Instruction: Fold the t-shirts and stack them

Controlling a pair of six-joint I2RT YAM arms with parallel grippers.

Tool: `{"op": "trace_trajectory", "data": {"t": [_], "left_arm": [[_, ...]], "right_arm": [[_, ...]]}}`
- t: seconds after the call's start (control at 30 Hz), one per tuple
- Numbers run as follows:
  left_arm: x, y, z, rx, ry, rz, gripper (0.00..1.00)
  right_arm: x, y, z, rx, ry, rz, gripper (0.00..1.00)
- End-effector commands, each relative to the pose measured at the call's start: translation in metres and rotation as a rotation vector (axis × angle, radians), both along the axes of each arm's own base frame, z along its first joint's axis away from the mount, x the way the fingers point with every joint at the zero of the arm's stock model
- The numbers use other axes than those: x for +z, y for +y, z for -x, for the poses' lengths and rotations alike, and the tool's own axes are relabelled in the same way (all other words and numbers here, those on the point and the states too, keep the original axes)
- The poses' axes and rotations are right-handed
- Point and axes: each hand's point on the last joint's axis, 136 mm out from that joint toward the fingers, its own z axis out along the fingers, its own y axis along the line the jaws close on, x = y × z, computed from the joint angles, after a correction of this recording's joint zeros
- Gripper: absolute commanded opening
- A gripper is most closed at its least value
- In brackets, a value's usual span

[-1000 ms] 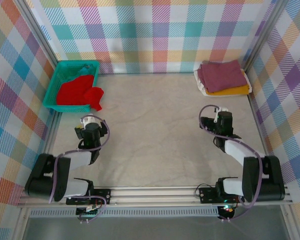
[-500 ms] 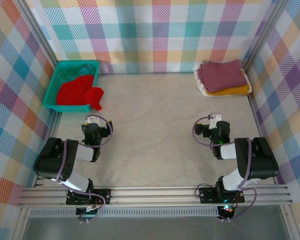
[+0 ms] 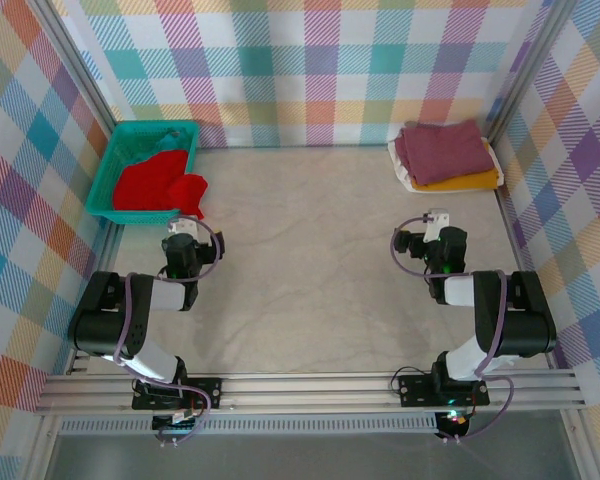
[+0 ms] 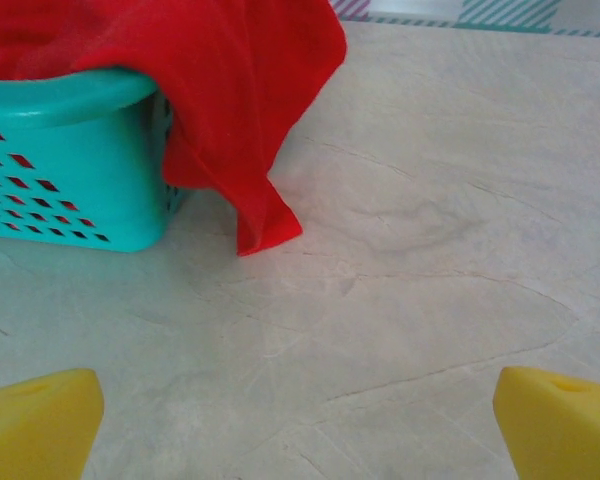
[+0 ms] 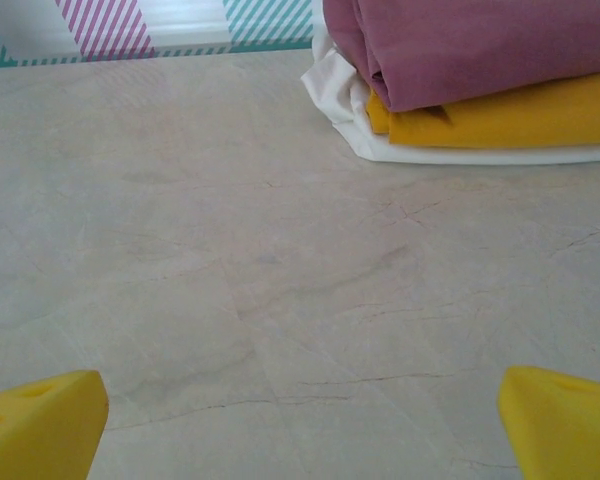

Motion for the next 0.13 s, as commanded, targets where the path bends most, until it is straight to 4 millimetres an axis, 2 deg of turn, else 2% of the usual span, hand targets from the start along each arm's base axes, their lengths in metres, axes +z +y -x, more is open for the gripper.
{"op": "trace_trajectory", "data": {"t": [0.0,0.1], "left_arm": [[0.0011,-0.0062,-0.0045,-0.044,0.007,0.013,1.0],[0.0016,-0.0064,-0.0051,-0.046,0.006,0.017,1.0]], "right_arm": [[0.0046,0.0043,-0.0028,0.018,-0.011,-0.017,1.0],[0.0051,0.0046,-0.0016,0.019,-0.017,-0.014,1.0]]}}
